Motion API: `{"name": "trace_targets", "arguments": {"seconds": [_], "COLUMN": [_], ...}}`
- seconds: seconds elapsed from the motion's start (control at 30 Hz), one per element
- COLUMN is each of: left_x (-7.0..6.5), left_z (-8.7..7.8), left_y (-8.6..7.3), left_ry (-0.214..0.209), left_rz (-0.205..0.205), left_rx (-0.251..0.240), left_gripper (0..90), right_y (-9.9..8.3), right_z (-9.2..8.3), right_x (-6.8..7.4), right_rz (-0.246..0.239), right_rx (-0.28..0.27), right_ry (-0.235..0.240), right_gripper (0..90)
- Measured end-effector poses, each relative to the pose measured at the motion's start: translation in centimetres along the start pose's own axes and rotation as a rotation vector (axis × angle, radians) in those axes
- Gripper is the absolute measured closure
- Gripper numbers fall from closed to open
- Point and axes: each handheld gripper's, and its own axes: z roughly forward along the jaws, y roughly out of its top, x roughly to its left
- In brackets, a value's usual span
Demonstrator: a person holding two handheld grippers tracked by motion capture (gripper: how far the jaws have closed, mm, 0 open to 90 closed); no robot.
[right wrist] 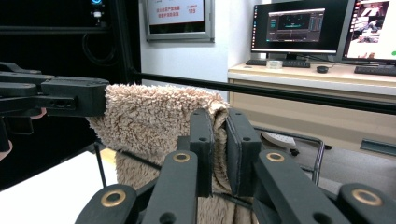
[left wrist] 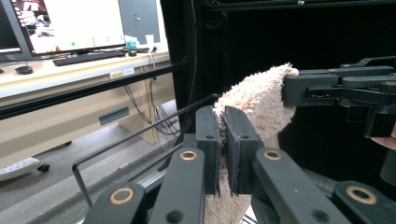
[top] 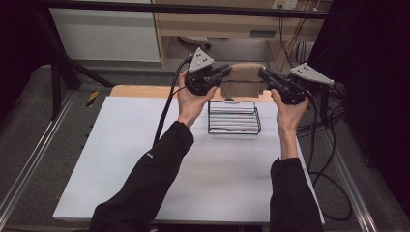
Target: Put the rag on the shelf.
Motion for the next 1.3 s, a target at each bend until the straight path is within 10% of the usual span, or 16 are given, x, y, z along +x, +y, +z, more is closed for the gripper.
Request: {"name": "trace_targets", "arguments": {"seconds": [0.4,0.67,0.93,1.3], "left_x": [-0.7,0.0,0.6,-0.2], "left_z": [-0.5,-1.5,0.0,0.1], "left_y": [-1.4,0.7,1.2,-0.6], "left_ry": [-0.033,-0.028,-0.048,-0.086], "left_rz": [-0.033,-0.092,-0.156,-0.134], "left_rx": [0.079,0.071,0.16,0.229], "left_gripper": [82.4,75.6,89.5,89.7], "right_y": [-1.4,-2.0,-2.4,-2.4], "right_z": [-1.0,-1.2,-1.3,-1.7], "right_x": [0.5,0.4,0.4,0.3], "right_rz": [-0.026,-0.014,-0.018,-0.01], "right_rx": [0.03,0.032,0.042,0.074], "right_ry": [0.028,0.044,0.049,0.078], "right_gripper": [82.0,82.3,82.1,72.5]}}
